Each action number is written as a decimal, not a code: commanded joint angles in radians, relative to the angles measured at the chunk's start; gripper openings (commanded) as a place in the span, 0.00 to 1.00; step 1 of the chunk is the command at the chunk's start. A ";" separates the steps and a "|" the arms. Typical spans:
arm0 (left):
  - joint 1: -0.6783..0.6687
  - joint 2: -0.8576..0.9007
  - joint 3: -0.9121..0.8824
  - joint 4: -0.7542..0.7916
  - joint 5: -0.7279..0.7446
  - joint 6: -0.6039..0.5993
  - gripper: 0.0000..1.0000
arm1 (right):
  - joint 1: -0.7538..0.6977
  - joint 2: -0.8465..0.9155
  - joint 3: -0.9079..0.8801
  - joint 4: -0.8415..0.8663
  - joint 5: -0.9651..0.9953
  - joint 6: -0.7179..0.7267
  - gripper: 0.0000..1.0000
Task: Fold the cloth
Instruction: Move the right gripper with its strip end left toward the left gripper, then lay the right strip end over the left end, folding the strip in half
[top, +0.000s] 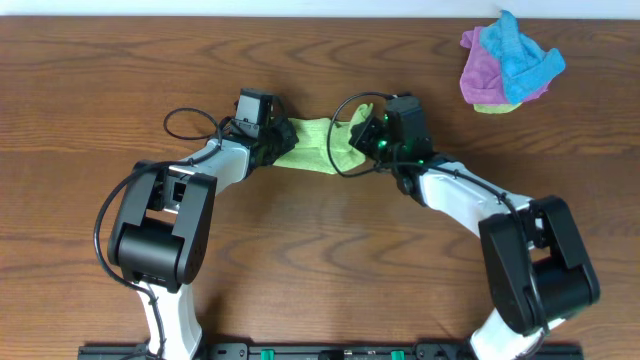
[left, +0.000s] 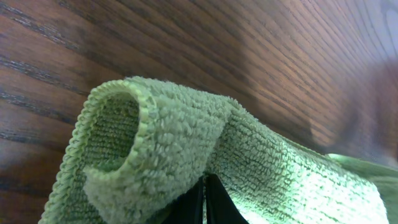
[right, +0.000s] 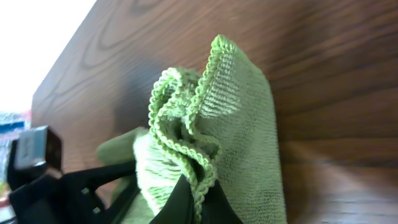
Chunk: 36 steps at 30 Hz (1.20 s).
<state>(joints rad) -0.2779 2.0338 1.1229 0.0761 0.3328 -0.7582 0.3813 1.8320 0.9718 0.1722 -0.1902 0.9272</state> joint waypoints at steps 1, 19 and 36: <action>0.003 0.023 0.003 -0.019 -0.055 0.019 0.06 | 0.031 -0.036 0.033 0.001 -0.001 -0.024 0.02; 0.024 0.012 0.006 -0.019 -0.050 0.056 0.06 | 0.117 -0.037 0.131 -0.012 0.003 -0.063 0.01; 0.043 -0.118 0.008 -0.114 -0.113 0.161 0.06 | 0.169 -0.037 0.137 -0.050 0.051 -0.116 0.01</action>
<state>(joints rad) -0.2443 1.9385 1.1225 -0.0124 0.2680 -0.6315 0.5411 1.8179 1.0847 0.1238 -0.1581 0.8288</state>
